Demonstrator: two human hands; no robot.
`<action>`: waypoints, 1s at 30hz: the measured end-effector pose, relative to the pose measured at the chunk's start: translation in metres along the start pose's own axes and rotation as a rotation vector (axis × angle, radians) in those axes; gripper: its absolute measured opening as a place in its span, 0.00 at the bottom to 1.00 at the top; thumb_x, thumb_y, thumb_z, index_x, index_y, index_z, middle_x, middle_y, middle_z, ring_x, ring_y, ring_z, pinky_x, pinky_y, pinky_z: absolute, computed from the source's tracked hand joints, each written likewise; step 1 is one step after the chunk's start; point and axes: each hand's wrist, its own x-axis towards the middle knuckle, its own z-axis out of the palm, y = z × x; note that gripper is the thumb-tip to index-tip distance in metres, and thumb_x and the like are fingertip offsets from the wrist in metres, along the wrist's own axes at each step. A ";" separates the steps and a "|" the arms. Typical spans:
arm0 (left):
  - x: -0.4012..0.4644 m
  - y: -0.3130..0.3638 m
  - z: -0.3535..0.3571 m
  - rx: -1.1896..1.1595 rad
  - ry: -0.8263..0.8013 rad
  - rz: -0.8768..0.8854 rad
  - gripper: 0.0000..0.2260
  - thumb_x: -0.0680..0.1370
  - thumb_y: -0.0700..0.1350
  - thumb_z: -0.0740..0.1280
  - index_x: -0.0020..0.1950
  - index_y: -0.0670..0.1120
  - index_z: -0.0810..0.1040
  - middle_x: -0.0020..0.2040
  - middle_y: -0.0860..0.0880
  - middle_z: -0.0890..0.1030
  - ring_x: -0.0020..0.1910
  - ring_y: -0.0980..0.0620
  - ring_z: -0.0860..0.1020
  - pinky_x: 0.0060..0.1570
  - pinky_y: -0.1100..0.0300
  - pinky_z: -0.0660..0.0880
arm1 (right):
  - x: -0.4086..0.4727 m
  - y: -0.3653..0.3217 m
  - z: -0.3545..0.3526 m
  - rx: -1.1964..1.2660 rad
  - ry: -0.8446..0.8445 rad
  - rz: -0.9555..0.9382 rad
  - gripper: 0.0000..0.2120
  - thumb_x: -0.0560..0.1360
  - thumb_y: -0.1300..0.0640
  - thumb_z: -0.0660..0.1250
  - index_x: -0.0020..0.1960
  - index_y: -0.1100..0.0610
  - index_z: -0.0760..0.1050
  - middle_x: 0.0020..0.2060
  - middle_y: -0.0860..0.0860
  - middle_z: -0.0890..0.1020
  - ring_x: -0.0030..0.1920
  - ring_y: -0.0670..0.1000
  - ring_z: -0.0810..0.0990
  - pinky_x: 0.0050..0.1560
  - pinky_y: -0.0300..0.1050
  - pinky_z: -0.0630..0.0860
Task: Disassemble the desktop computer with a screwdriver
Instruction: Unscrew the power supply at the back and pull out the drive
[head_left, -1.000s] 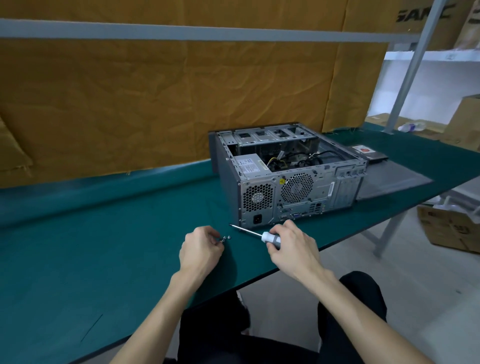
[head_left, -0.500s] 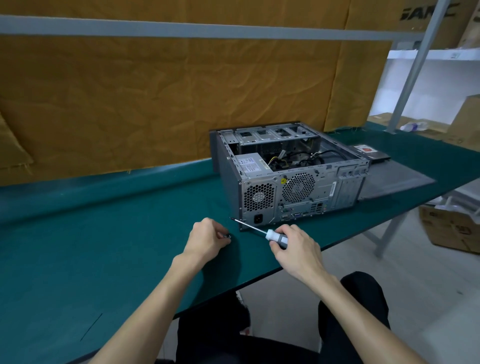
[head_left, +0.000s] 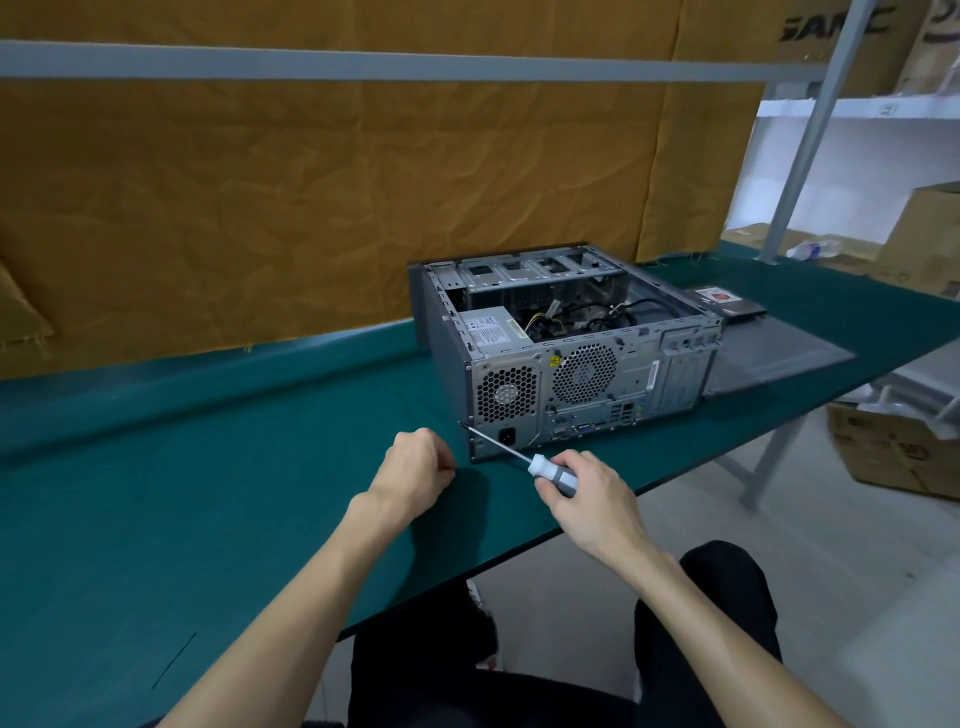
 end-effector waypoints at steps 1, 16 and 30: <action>0.001 0.001 -0.002 0.009 -0.009 -0.014 0.07 0.74 0.36 0.71 0.46 0.45 0.87 0.43 0.45 0.86 0.44 0.46 0.84 0.49 0.56 0.81 | 0.000 0.001 0.000 0.016 -0.001 -0.003 0.08 0.78 0.44 0.67 0.53 0.47 0.77 0.44 0.43 0.77 0.46 0.47 0.76 0.42 0.45 0.69; 0.006 -0.030 -0.025 -1.079 -0.198 -0.464 0.02 0.76 0.38 0.73 0.46 0.44 0.86 0.36 0.47 0.81 0.32 0.56 0.77 0.35 0.66 0.76 | -0.002 -0.023 0.008 0.503 -0.083 0.048 0.12 0.76 0.47 0.69 0.39 0.49 0.71 0.26 0.42 0.72 0.26 0.42 0.66 0.29 0.37 0.63; 0.005 -0.036 -0.019 -1.855 -0.331 -0.543 0.12 0.77 0.40 0.66 0.58 0.35 0.78 0.53 0.38 0.79 0.41 0.48 0.75 0.52 0.58 0.74 | 0.031 -0.124 0.067 0.848 -0.038 0.067 0.09 0.72 0.55 0.75 0.39 0.60 0.81 0.30 0.54 0.81 0.32 0.45 0.75 0.34 0.46 0.73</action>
